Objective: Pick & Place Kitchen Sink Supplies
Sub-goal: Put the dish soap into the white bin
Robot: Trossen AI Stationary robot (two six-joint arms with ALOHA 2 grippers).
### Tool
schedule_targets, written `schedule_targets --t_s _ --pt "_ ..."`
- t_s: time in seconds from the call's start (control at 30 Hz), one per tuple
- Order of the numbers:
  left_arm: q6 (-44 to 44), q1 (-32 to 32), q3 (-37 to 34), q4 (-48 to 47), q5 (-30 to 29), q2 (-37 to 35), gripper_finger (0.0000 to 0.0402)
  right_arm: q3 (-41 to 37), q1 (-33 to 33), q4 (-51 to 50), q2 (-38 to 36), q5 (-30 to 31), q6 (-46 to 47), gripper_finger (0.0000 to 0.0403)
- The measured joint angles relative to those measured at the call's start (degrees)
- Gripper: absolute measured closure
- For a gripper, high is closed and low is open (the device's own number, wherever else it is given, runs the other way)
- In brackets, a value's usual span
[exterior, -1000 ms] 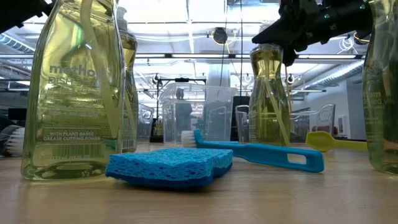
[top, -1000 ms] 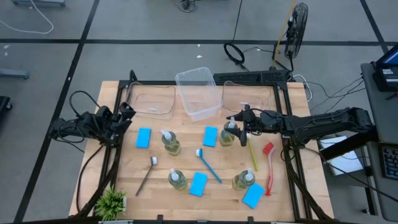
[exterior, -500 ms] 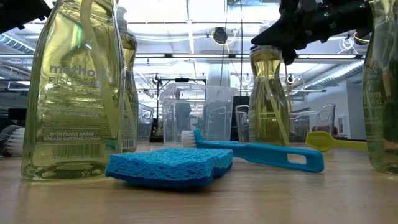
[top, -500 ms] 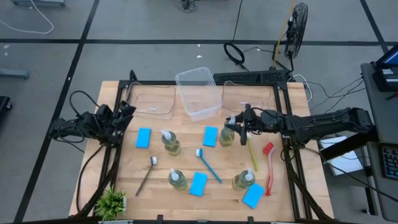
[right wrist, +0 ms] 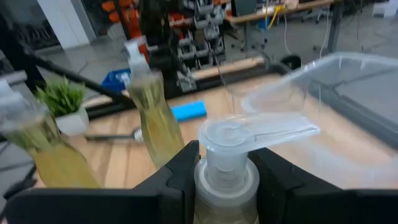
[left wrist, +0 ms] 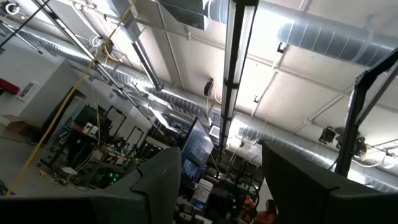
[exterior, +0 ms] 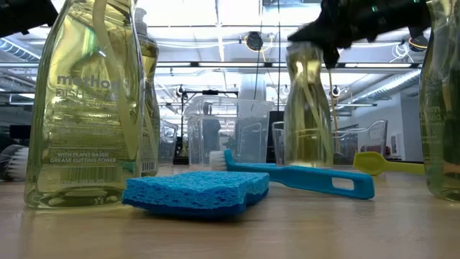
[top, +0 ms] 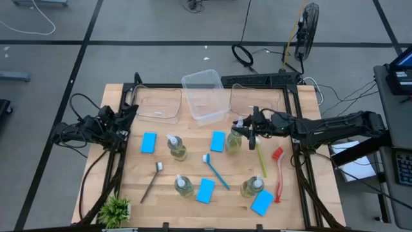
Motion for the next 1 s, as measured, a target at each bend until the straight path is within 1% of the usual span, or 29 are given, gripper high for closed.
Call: schedule_targets --t_s 0.17,0.23,0.33,0.53,0.7,0.87,1.0 --pt "1.18 0.0 2.93 -0.25 -0.83 2.87 0.0176 6.72 0.0 -2.63 -0.01 0.05 -2.66 0.0303" --pt "2.22 0.0 4.81 -0.4 -0.99 5.48 0.0176 9.44 -0.02 -3.48 -0.01 0.06 -4.11 0.0303" --pt "3.23 0.0 8.93 -3.09 -1.43 10.59 0.0176 13.56 -0.04 -4.99 -0.05 0.21 -6.13 0.0303" --pt "3.18 0.0 20.58 -12.51 -3.97 22.83 0.0176 19.3 -0.04 -6.56 2.07 0.23 -6.81 0.0303" --pt "3.41 0.37 31.25 -20.63 -4.46 32.41 0.0176 21.89 -0.04 -6.05 4.89 0.15 -6.98 0.0303" --pt "3.39 1.56 41.17 -28.83 -4.17 41.38 0.0176 23.42 -0.04 -5.28 7.89 -0.03 -6.95 0.0303" --pt "3.39 3.05 47.66 -35.02 -1.69 47.79 0.0176 25.16 -0.04 -4.52 9.19 -0.08 -6.85 0.0303"
